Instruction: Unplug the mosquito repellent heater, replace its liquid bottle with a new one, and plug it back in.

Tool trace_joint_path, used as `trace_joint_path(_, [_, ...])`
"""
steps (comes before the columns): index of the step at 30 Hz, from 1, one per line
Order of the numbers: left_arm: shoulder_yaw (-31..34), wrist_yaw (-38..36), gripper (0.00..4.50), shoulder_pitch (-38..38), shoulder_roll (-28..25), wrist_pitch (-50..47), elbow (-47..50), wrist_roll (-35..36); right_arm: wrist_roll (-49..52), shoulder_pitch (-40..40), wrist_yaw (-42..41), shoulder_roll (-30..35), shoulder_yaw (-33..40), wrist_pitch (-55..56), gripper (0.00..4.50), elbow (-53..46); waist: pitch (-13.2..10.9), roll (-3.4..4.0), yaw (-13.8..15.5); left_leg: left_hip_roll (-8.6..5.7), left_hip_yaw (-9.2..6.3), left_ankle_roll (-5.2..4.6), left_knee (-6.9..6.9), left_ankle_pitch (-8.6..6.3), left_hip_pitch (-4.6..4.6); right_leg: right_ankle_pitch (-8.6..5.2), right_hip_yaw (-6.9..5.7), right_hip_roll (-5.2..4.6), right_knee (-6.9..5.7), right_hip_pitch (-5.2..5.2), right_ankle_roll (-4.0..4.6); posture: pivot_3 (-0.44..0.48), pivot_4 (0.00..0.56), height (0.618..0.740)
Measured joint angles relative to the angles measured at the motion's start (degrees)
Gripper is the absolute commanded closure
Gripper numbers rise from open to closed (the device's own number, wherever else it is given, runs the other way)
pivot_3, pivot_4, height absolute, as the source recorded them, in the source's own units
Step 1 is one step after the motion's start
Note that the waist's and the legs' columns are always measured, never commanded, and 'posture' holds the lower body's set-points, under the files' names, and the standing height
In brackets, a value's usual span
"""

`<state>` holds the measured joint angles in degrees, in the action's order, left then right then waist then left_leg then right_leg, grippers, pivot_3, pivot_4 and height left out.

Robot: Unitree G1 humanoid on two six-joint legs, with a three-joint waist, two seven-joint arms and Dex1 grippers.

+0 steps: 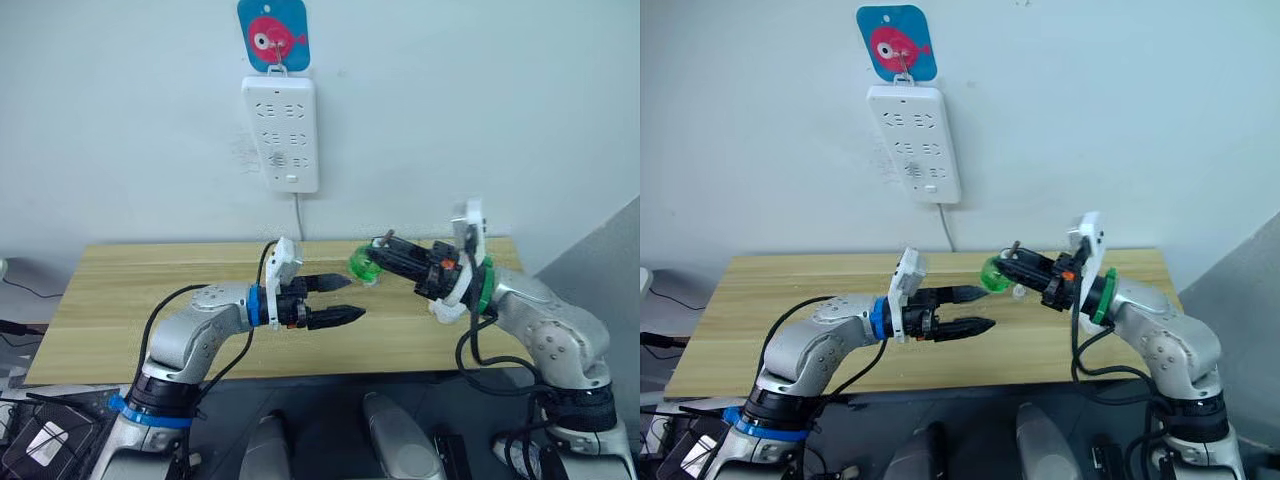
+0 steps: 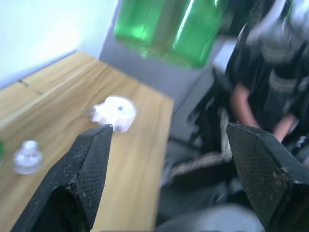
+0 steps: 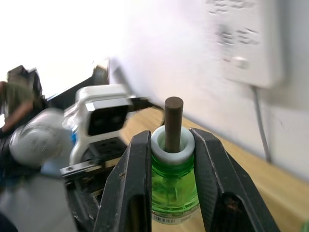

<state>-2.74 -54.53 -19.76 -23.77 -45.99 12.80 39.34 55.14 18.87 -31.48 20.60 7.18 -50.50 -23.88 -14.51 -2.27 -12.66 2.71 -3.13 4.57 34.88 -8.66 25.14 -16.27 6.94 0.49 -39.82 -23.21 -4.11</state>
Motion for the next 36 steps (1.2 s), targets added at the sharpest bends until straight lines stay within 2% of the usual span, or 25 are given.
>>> trace_joint_path(4, [5.7,10.5,0.51,0.7,6.3,-10.2,3.5,11.4,15.8,-0.9,12.7,-3.8,4.3,-4.7,3.7,0.0,0.0,0.02,-0.3,-0.01,0.16,-0.02,0.09,0.02,-0.11,0.0,0.18,0.02,-0.08,0.04,0.01,-0.262,0.192,0.74])
trace_joint_path(11, [11.8,23.5,0.51,0.9,12.1,-17.6,3.4,25.7,33.0,-0.9,27.7,-4.1,5.4,-4.3,3.7,1.4,0.1,0.04,-0.3,-0.01,0.15,-0.03,0.07,0.01,-0.09,-0.01,0.19,0.07,-0.05,0.02,0.0,-0.257,0.194,0.74])
trace_joint_path(17, [14.6,32.7,0.51,0.6,12.7,-19.8,3.0,39.2,41.2,-0.9,34.8,-3.2,4.8,-1.3,3.7,1.8,0.1,0.05,-0.3,0.0,0.16,-0.03,0.07,0.01,-0.11,-0.01,0.21,0.09,-0.05,0.02,0.01,-0.255,0.196,0.74])
trace_joint_path(25, [14.3,40.2,0.51,0.8,14.0,-16.6,2.1,47.2,45.9,-1.3,38.0,-1.6,2.5,1.3,3.7,1.8,0.1,0.05,-0.1,-0.01,0.2,-0.03,0.06,0.01,-0.1,-0.01,0.24,0.09,0.02,0.02,0.02,-0.255,0.192,0.74])
trace_joint_path(36, [11.4,41.7,0.51,1.0,13.6,-13.8,2.0,49.9,48.1,-1.2,39.9,-1.4,-0.2,4.6,3.7,1.7,0.1,0.06,-0.1,-0.02,0.23,-0.03,0.01,0.01,0.0,-0.01,0.29,0.1,0.28,0.02,0.03,-0.256,0.189,0.74])
